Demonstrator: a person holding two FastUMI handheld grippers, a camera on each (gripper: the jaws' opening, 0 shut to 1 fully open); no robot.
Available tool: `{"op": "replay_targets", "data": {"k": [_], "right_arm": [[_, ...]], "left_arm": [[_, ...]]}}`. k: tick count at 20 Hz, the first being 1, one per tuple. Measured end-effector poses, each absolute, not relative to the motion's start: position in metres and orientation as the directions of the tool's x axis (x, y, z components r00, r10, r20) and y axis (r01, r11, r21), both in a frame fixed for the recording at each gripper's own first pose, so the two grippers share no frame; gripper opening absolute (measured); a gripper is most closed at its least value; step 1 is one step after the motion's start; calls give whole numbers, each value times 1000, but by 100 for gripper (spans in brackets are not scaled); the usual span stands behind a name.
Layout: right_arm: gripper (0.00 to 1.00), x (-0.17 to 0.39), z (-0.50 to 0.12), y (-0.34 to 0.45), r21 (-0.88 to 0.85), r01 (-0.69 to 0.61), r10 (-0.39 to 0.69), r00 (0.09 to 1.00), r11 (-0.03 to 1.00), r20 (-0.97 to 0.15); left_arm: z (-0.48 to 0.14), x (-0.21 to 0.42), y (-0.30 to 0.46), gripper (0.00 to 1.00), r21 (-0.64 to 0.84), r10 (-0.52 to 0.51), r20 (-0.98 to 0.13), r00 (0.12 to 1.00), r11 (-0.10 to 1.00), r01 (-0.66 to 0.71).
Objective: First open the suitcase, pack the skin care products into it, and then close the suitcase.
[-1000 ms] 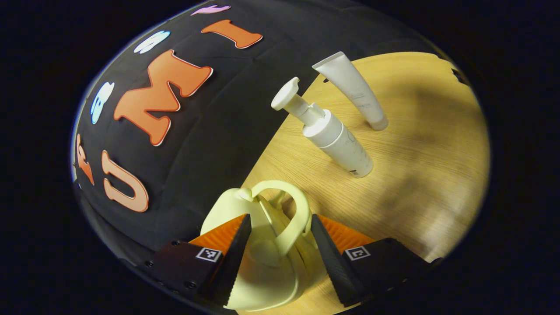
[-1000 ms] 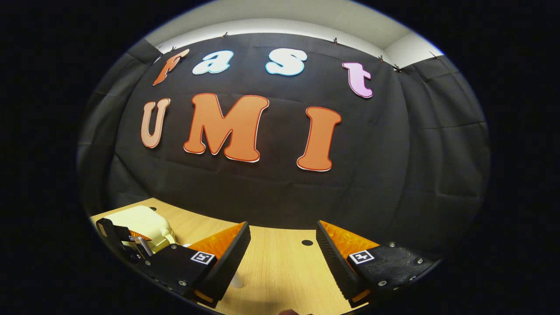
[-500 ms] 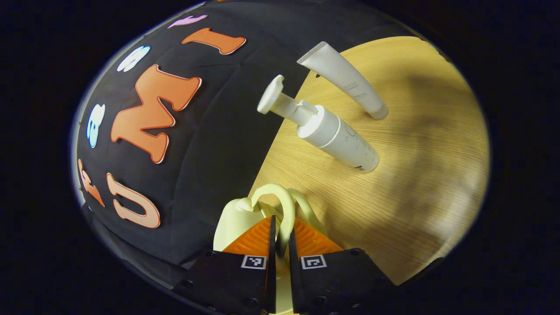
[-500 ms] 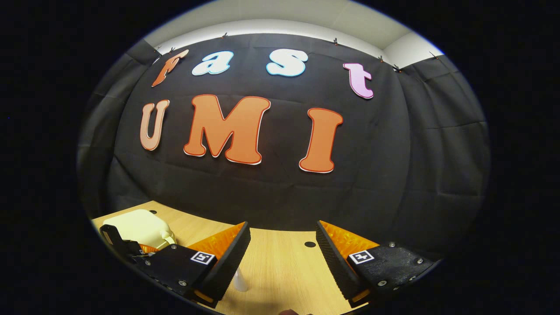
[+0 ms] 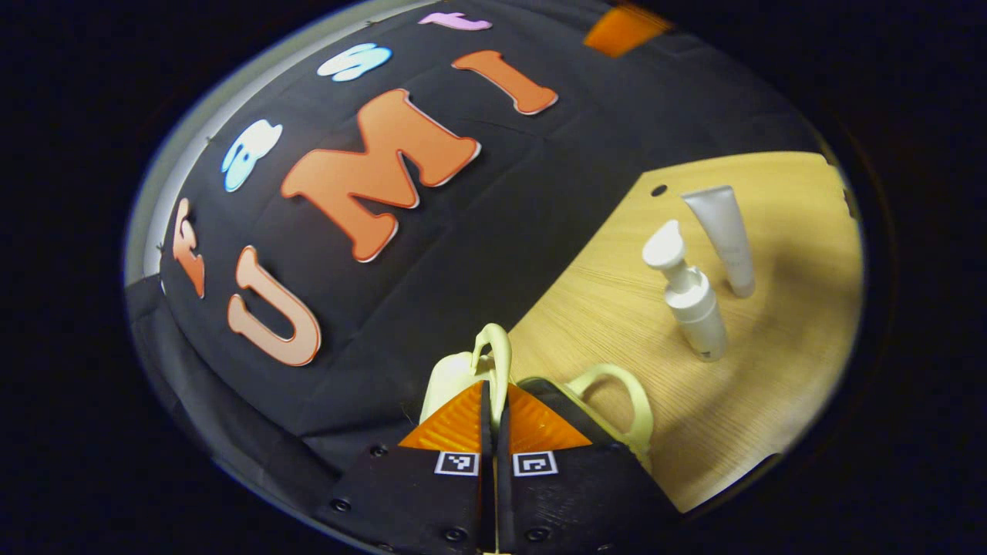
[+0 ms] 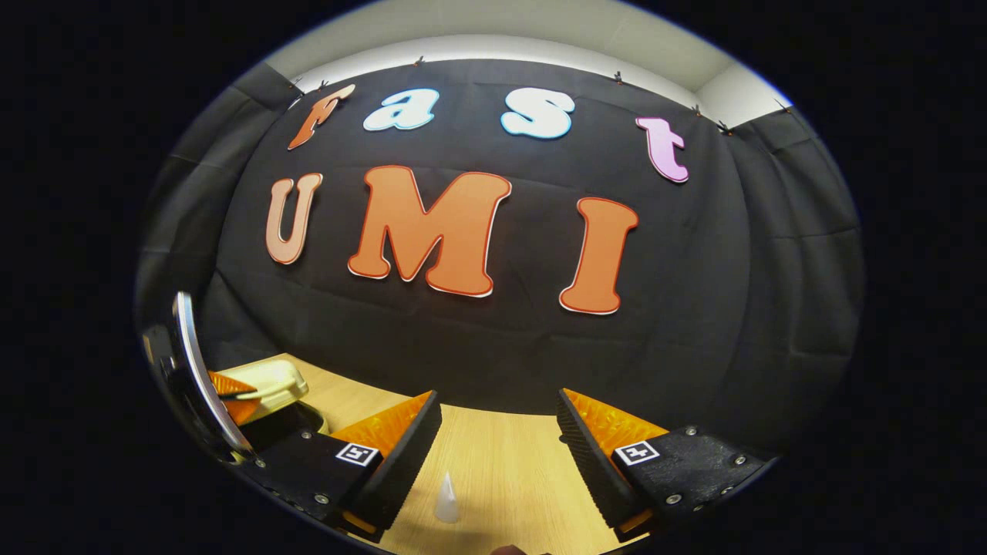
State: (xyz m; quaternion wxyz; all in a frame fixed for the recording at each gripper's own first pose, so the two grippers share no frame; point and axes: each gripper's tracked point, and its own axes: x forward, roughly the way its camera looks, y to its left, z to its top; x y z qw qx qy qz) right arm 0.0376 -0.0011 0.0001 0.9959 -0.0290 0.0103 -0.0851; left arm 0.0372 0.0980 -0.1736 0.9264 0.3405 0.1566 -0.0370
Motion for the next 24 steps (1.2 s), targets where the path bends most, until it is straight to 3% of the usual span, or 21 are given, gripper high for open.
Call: {"op": "replay_targets", "data": {"k": [6,12,24], "right_arm": [[95,51,7,28,-77,134,-135,991,988,-11],[95,62,12,53,-89,114,-116,993,989,-13],[96,80,8,123,-85,101,-105,993,991,-47]], "left_arm": [[-125,49,164,2,438,90,-291,953,898,49],[-117,47,243,2,300,152,-288,946,952,-62],[-138,42,400,2,303,272,-298,915,936,-180]]}}
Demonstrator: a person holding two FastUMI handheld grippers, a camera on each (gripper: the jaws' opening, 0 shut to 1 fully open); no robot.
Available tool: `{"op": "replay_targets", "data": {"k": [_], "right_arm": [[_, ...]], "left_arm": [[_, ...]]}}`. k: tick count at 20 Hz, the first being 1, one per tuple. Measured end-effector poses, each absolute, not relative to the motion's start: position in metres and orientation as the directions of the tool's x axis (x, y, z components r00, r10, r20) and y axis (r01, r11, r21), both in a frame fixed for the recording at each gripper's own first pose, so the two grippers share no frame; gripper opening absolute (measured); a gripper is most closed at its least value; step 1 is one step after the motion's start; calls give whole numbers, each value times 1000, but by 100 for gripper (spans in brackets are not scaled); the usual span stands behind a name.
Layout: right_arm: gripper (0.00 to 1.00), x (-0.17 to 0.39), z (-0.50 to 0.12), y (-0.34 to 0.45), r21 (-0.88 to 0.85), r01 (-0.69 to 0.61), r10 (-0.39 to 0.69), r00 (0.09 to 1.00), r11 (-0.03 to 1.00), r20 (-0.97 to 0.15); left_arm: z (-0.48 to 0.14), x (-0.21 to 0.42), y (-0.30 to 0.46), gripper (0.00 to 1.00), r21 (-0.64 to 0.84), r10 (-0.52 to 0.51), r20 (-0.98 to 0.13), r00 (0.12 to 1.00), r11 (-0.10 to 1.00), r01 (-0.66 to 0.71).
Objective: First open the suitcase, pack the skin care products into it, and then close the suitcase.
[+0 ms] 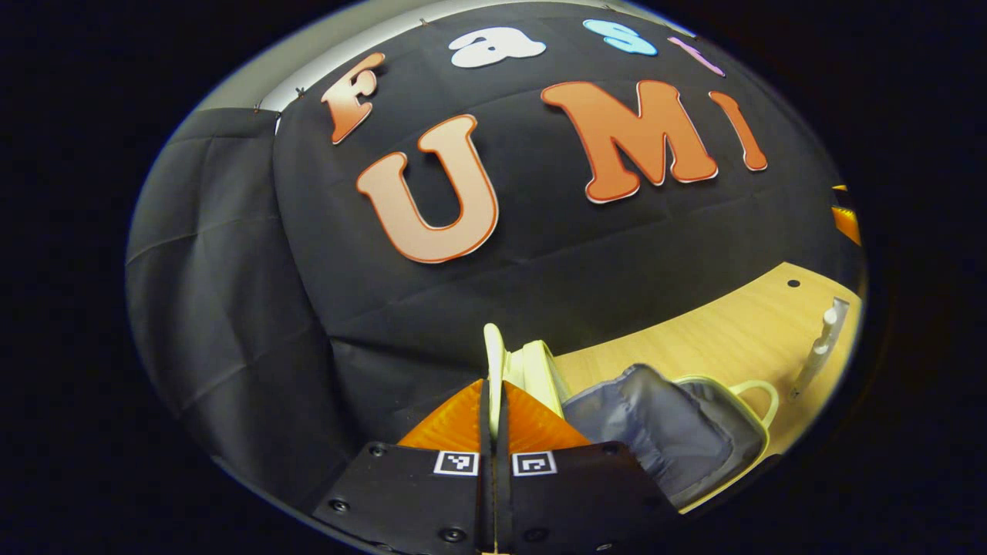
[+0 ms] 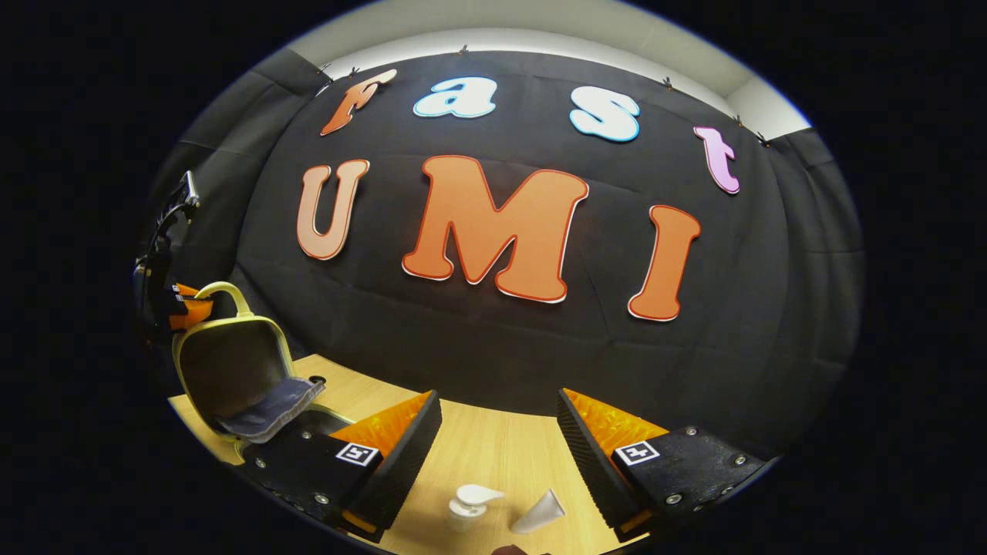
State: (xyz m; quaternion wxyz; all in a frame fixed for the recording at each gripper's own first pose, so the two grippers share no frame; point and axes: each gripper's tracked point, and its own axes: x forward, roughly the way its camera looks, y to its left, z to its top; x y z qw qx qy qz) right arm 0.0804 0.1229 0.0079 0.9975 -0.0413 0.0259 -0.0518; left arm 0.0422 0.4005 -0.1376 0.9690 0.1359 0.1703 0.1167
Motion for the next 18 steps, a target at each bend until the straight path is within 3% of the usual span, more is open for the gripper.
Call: {"op": "replay_targets", "data": {"k": [8,18], "right_arm": [[95,99,3,167,-85,110,-116,991,990,-66],[95,108,-1,174,-121,123,-133,988,985,-80]], "left_arm": [[-193,43,481,2,307,298,-383,874,934,-184],[-306,30,551,2,311,368,-562,741,924,-223]]}}
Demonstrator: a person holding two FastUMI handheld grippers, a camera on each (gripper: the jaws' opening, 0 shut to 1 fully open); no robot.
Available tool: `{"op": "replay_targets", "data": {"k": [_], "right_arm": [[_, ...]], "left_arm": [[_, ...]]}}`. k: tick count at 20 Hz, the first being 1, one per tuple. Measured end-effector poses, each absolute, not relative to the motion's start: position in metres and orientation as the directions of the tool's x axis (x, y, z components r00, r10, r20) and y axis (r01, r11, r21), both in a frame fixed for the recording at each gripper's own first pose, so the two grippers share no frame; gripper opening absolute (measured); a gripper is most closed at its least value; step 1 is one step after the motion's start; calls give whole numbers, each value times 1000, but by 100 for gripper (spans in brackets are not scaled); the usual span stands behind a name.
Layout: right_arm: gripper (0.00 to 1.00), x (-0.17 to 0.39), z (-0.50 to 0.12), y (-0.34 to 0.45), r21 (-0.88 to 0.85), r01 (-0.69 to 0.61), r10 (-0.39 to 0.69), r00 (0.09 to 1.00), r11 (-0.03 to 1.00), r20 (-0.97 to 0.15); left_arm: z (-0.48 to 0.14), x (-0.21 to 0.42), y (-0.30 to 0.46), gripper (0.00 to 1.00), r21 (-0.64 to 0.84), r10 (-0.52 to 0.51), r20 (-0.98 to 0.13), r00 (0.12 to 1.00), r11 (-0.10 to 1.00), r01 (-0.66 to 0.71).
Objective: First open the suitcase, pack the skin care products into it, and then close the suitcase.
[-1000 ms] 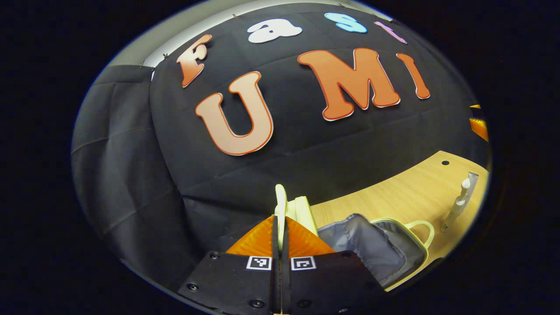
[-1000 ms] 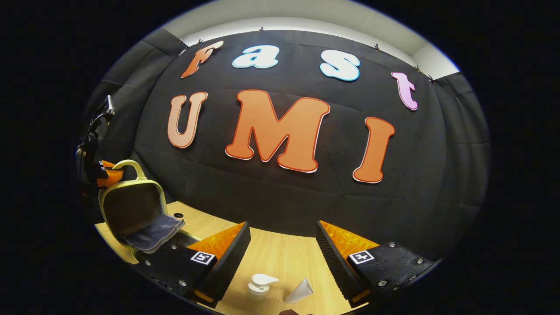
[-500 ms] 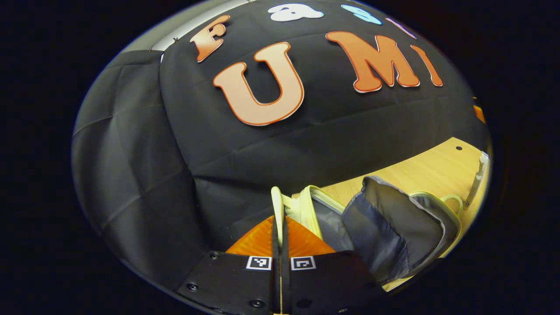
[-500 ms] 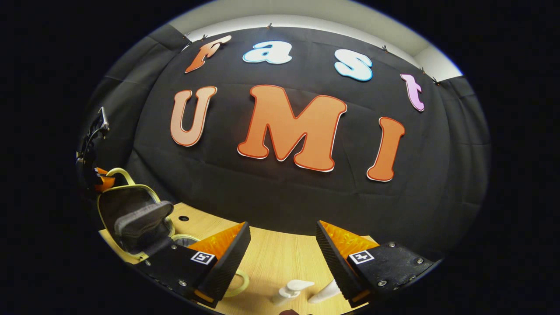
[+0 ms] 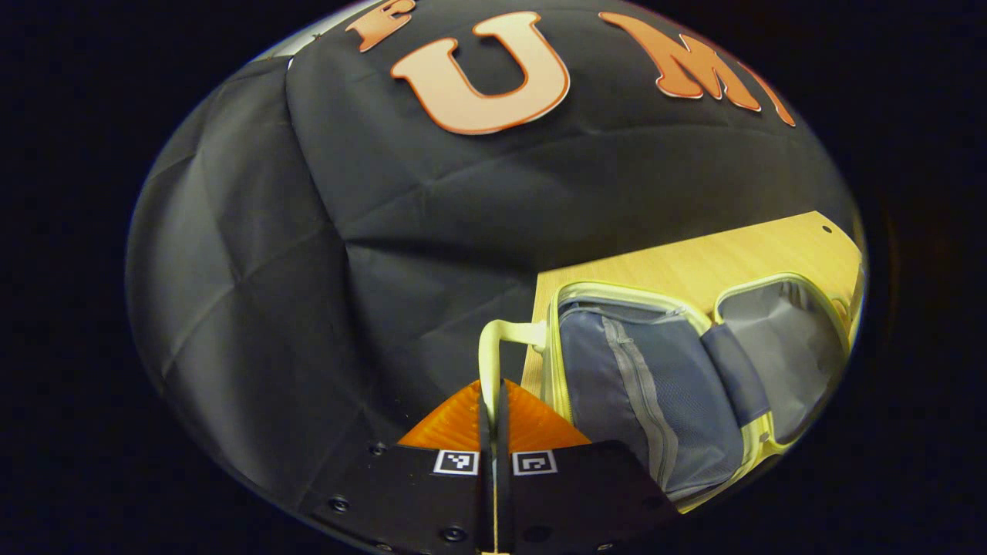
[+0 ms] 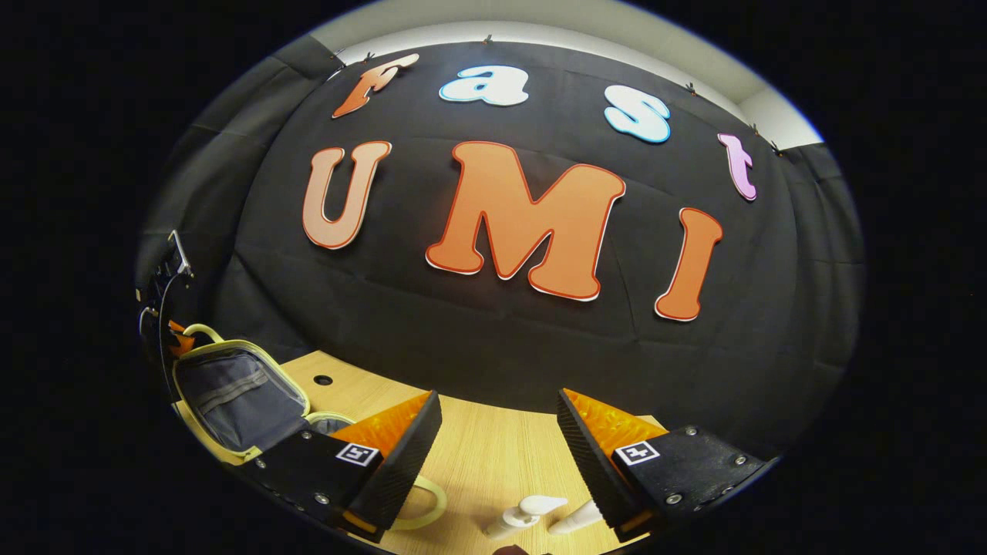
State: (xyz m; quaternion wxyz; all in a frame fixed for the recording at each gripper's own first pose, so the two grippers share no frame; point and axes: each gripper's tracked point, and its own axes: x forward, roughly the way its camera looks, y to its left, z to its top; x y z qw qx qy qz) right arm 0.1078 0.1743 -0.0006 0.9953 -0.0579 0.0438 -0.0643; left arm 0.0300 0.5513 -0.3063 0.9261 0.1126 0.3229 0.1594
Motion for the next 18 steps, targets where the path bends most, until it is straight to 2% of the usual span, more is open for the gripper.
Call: {"op": "replay_targets", "data": {"k": [1,2,3,4,5,6,8,10,12,14,15,18], "right_arm": [[95,107,-2,172,-121,127,-137,987,985,-83],[95,106,-1,170,-123,132,-143,986,984,-85],[95,105,-1,167,-127,141,-152,985,982,-85],[95,105,-2,165,-129,145,-156,984,981,-87],[95,105,-2,163,-130,150,-162,983,980,-88],[95,105,-4,162,-129,151,-164,982,980,-92],[95,104,-2,158,-132,158,-171,981,979,-93],[95,102,-1,154,-127,160,-172,980,979,-95],[96,98,-2,148,-124,160,-172,980,979,-97],[96,94,-2,138,-124,159,-171,981,979,-96],[95,92,-3,133,-121,155,-167,981,981,-98],[96,86,-6,117,-100,135,-145,984,986,-101]], "left_arm": [[-321,28,553,8,308,371,-580,725,924,-227],[-331,27,557,8,325,395,-586,708,915,-241],[-340,26,558,15,343,419,-586,694,904,-255],[-342,31,553,19,330,408,-577,708,909,-255],[-338,37,553,17,319,400,-565,721,912,-256],[-330,38,547,18,307,386,-557,736,918,-249],[-309,48,531,31,284,364,-521,772,927,-245],[-280,56,506,49,270,339,-467,817,934,-233],[-258,65,472,74,273,298,-427,854,942,-193],[-233,67,433,84,281,245,-379,892,949,-141],[-220,69,414,93,281,224,-350,910,951,-126],[-189,74,364,98,244,176,-296,939,964,-104]]}}
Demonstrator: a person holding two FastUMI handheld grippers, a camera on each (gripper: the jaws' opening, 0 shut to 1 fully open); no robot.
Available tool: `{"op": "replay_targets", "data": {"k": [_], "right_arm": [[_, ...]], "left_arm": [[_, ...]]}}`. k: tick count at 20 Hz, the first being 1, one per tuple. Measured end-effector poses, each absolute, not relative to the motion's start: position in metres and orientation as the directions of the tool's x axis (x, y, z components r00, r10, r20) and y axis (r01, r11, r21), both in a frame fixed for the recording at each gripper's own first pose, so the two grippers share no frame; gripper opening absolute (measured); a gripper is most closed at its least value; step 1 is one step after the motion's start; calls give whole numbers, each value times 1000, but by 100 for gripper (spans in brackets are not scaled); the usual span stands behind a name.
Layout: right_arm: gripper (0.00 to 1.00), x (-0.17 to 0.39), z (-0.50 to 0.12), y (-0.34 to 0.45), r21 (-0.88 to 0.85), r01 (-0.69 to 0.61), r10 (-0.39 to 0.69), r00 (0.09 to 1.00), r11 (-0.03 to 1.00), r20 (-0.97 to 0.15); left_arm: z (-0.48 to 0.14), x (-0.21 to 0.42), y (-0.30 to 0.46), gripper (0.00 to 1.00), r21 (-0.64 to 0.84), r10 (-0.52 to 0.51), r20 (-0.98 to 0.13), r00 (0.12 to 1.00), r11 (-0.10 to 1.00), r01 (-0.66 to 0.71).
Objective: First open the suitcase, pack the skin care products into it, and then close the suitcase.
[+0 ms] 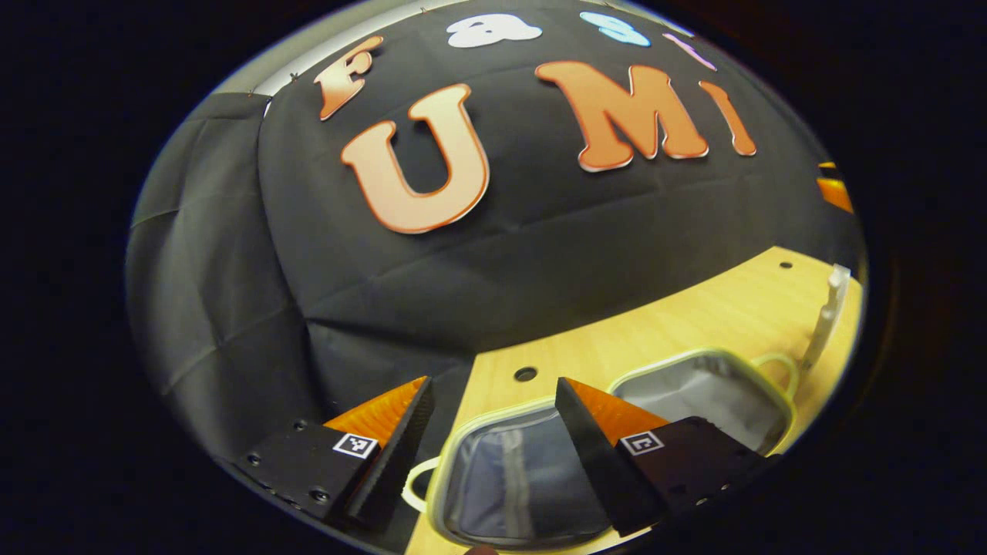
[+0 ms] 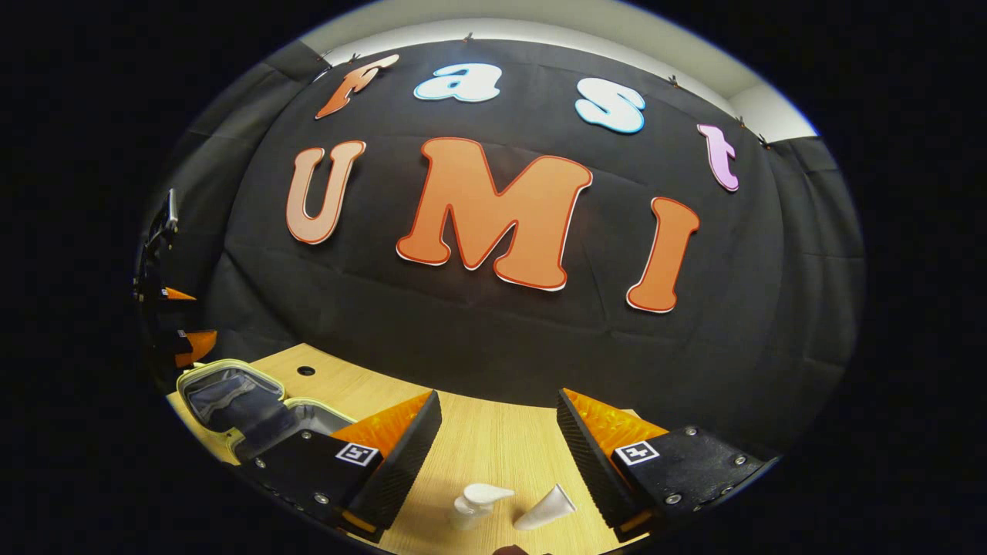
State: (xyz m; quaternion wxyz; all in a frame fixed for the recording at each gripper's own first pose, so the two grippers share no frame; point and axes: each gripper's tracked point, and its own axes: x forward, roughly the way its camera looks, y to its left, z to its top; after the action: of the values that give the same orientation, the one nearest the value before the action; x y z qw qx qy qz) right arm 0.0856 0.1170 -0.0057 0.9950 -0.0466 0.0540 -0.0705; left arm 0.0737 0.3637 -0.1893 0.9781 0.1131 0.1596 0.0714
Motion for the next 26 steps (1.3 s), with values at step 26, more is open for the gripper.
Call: {"op": "replay_targets", "data": {"k": [26], "right_arm": [[96,28,-125,21,-61,140,-150,961,988,-231]], "left_arm": [[-212,21,-30,99,60,-362,-258,896,919,388]]}}
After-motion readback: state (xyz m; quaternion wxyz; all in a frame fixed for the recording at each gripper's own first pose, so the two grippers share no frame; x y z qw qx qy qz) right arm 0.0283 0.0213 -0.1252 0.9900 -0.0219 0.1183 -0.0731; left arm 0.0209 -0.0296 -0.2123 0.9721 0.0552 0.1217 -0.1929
